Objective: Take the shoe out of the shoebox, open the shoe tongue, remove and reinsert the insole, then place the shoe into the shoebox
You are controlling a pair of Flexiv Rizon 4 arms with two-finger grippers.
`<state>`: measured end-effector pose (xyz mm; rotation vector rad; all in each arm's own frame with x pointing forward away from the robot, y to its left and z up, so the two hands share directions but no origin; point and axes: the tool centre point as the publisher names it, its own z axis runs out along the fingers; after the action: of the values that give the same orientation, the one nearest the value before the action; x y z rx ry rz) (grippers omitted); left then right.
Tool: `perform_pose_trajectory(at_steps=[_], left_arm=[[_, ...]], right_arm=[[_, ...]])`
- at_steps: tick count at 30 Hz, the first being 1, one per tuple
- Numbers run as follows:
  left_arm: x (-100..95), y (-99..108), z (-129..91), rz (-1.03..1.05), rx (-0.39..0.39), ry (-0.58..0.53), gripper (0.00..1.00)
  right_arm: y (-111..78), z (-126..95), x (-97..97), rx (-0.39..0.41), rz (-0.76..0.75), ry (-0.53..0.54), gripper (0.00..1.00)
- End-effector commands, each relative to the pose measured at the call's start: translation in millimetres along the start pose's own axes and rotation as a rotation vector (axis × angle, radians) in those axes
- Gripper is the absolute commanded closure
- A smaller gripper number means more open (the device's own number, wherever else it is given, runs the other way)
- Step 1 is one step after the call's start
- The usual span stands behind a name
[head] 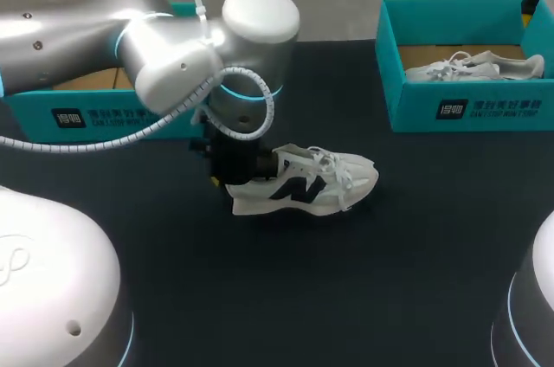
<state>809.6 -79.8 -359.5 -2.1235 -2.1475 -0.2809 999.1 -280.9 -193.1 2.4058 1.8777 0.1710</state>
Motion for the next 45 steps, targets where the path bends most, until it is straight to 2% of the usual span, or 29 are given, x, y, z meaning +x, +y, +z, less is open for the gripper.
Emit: perform_pose_trajectory(at_steps=[1,15,16,17,18,22,26,33,40,42,45], left_arm=[[-5.5,6,9,0.007,0.018,0.003,1.00],[-5.3,-2,30,0.024,0.064,0.020,1.00],[-4.7,-2,31,0.023,0.066,0.020,0.93],[-4.2,-2,31,0.023,0.068,0.020,0.53],[-3.7,-2,31,0.023,0.070,0.018,0.00],[-0.5,-2,27,0.025,0.071,-0.004,0.00],[6.9,-2,7,-0.012,0.052,-0.035,0.00],[24.4,1,-32,-0.198,0.011,-0.090,0.00],[40.5,-2,-62,-0.356,0.057,-0.220,0.00],[42.8,-1,-65,-0.353,0.086,-0.244,0.00],[42.8,-1,-65,-0.353,0.086,-0.244,0.00]], right_arm=[[-1.1,0,0.3,-0.002,0.001,-0.001,0.00],[-1.1,0,0.3,-0.002,0.001,-0.001,0.00],[-1.1,0,0.3,-0.002,0.001,-0.001,0.00],[-1.1,0,0.3,-0.002,0.001,-0.001,0.00],[-1.1,0,0.3,-0.002,0.001,-0.001,0.00],[-1.1,0,0.3,-0.002,0.001,-0.001,0.00],[-1.1,0,0.3,-0.002,0.001,-0.001,0.00],[-1.1,0,0.3,-0.002,0.001,-0.001,0.00],[-1.1,0,0.3,-0.002,0.001,-0.001,0.00],[-1.1,0,0.3,-0.002,0.001,-0.001,0.00],[-1.1,0,0.3,-0.002,0.001,-0.001,0.00]])
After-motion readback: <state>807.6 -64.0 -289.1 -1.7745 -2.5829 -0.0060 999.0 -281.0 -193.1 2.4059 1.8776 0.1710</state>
